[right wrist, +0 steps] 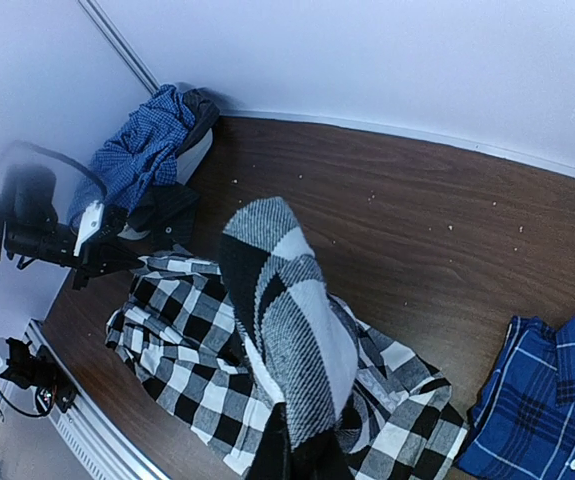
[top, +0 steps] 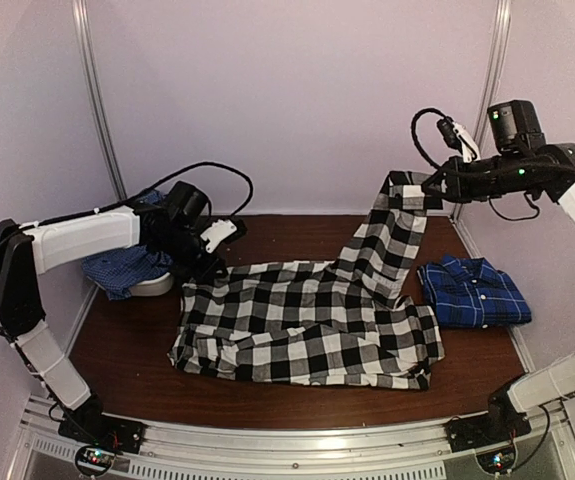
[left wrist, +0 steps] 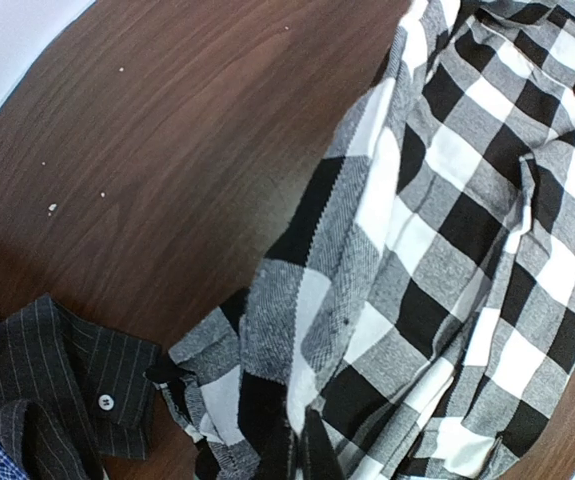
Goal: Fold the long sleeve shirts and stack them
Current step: Fold the 1/3-folded shirt at the center of the board.
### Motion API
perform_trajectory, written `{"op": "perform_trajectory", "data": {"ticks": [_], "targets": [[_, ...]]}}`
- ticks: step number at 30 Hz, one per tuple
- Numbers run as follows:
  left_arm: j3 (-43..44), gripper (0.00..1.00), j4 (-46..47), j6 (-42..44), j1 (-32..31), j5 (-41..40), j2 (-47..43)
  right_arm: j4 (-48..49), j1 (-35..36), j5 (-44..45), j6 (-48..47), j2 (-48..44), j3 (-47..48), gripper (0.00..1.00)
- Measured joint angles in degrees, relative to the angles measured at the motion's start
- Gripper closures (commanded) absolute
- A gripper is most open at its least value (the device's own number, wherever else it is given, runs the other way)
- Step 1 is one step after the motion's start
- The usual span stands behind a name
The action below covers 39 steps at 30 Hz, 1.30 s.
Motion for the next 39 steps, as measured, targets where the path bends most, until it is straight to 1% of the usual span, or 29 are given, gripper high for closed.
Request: {"op": "perform_trajectory", "data": {"ticks": [5, 11, 15, 24, 26, 31, 34, 39], "targets": [[-6.6, 0.97, 1.7, -0.3, -2.4, -1.9, -3.6, 1.7, 0.0, -2.3, 1.8, -7.3, -8.7, 1.0], [-10.9, 0.94, 2.1, -0.5, -3.8, -4.1, -3.8, 1.9, 0.0, -4.9, 4.3, -12.7, -15.7, 1.0], [-11.4, 0.88, 2.4, -0.5, -4.7, -5.3, -3.5, 1.4, 0.0, -6.1, 5.4, -15.2, -18.0, 1.0], [-12.3, 0.82, 2.2, -0.5, -7.5, -6.4, 0.3, -2.8, 0.0, -6.5, 7.6, -18.9, -18.3, 1.0], [-12.7, 0.83, 1.9, -0.5, -7.5, -6.6, 0.9, -3.9, 0.0, -6.5, 7.9, -19.4, -18.3, 1.0], [-13.1, 0.92, 0.9, -0.5, -7.5, -6.9, 1.6, -5.2, 0.0, -7.9, 9.4, -21.4, -19.4, 1.0], [-13.2, 1.0, 0.5, -0.5, -7.5, -7.1, 1.6, -5.1, 0.0, -10.1, 10.8, -23.2, -21.4, 1.0], [-13.2, 1.0, 0.1, -0.3, -7.5, -8.8, 1.6, -6.4, 0.0, -12.7, 11.9, -25.3, -23.7, 1.0]]}}
